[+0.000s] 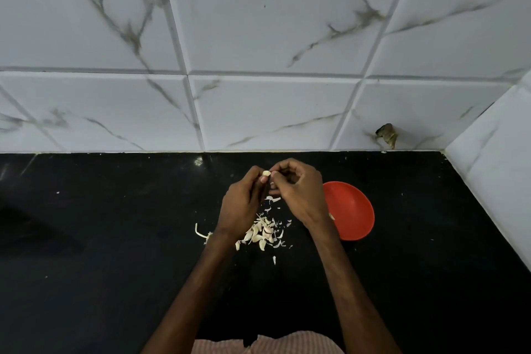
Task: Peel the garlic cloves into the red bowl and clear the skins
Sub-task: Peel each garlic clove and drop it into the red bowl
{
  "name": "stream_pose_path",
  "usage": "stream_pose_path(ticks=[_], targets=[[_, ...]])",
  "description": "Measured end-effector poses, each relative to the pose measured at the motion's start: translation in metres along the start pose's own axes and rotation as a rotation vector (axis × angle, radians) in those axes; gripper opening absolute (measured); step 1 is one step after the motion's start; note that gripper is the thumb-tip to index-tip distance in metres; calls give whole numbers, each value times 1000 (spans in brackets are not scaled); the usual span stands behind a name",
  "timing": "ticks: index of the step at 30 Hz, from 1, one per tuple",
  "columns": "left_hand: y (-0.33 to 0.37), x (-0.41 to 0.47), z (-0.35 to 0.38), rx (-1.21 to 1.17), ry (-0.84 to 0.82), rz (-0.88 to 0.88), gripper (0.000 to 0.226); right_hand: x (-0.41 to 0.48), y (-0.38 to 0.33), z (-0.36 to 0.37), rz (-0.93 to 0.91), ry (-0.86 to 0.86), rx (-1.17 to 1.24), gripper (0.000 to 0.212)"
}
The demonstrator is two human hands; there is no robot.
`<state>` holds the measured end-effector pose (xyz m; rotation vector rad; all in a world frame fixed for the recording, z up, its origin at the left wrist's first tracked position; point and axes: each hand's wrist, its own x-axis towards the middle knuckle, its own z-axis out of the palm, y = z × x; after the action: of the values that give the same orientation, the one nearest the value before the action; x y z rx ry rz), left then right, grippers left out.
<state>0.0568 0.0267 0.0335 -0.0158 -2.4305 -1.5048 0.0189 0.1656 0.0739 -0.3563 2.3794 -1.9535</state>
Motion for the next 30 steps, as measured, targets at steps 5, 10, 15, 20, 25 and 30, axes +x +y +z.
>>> stream_pose_path(ticks=[5,10,15,20,25,30], targets=[[6,1,-3,226,2,38,25,0,0,-4,-11,-6,-67,17],[4,3,-5,260,11,28,13,-1,-2,-3,10,-20,-23,22],[2,3,-7,303,-8,34,12,-2,-3,-2,36,-29,36,21],[-1,4,-13,409,-55,96,10,0,0,-3,86,-57,-7,22],[-1,6,-15,488,-75,131,15,0,4,-2,151,-54,74,16],[2,6,-13,497,-100,122,3,-3,6,5,162,-33,96,11]])
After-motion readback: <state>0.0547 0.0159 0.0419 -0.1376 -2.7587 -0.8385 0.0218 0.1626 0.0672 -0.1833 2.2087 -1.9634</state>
